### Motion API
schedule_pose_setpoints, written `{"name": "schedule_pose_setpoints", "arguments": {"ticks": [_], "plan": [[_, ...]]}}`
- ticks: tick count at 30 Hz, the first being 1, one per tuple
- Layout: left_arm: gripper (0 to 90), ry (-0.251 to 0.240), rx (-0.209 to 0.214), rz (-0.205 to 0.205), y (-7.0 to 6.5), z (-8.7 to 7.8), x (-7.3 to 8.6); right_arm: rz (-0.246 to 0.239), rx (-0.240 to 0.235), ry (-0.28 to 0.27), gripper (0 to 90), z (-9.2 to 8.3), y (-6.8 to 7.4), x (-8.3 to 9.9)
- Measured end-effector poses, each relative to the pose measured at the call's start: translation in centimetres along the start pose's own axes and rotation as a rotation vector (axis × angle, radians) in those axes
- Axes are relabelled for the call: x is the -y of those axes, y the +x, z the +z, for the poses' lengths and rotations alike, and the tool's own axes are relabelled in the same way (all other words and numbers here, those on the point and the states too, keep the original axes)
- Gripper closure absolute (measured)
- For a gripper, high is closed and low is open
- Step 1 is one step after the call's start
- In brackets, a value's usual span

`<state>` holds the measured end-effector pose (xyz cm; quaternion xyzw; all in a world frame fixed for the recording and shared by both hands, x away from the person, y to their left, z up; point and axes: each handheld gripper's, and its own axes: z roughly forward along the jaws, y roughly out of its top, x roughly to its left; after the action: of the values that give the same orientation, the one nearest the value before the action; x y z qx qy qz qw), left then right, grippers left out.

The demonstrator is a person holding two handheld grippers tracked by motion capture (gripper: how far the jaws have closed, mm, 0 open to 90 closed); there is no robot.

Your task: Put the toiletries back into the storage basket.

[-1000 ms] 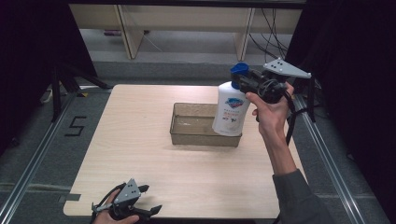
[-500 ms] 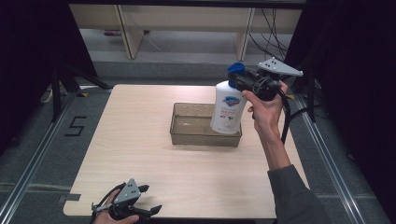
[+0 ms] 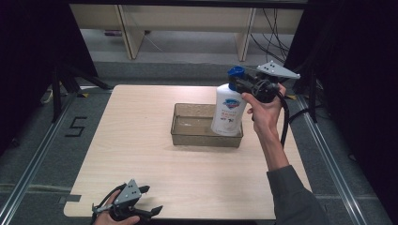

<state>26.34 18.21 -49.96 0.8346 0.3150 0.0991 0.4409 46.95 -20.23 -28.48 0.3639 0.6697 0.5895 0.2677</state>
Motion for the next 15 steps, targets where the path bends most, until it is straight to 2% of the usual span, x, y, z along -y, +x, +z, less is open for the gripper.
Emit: {"name": "schedule_pose_setpoints", "arguments": {"ticks": [1, 3, 5, 10, 11, 13, 14, 15], "plan": [[17.2, -0.006, 0.001, -0.005, -0.1, 0.0, 0.0, 0.014, 0.006, 0.006, 61.3, 0.0, 0.0, 0.1], [17.2, -0.003, 0.002, 0.005, 0.0, 0.0, 0.0, -0.004, 0.013, -0.003, 61.4, 0.0, -0.2, 0.3], [17.2, -0.009, 0.003, -0.003, 0.0, 0.1, 0.0, 0.010, 0.009, 0.004, 61.4, 0.0, -0.2, 0.5], [17.2, -0.009, 0.002, -0.004, 0.0, 0.1, 0.0, 0.008, 0.012, 0.015, 61.3, 0.2, -0.4, 0.9], [17.2, -0.009, 0.002, -0.004, 0.0, 0.1, 0.0, 0.021, 0.006, 0.016, 61.3, 0.3, -0.4, 1.0], [17.1, -0.006, 0.000, -0.005, -0.1, 0.0, 0.0, 0.011, 0.021, 0.019, 61.3, 0.3, -0.5, 1.2], [17.2, -0.006, 0.000, -0.005, -0.1, 0.0, 0.0, 0.026, 0.010, 0.018, 61.3, 0.3, -0.5, 1.4], [17.2, -0.009, 0.002, -0.004, 0.0, 0.1, 0.0, 0.016, 0.011, 0.020, 61.3, 0.4, -0.6, 1.5]]}}
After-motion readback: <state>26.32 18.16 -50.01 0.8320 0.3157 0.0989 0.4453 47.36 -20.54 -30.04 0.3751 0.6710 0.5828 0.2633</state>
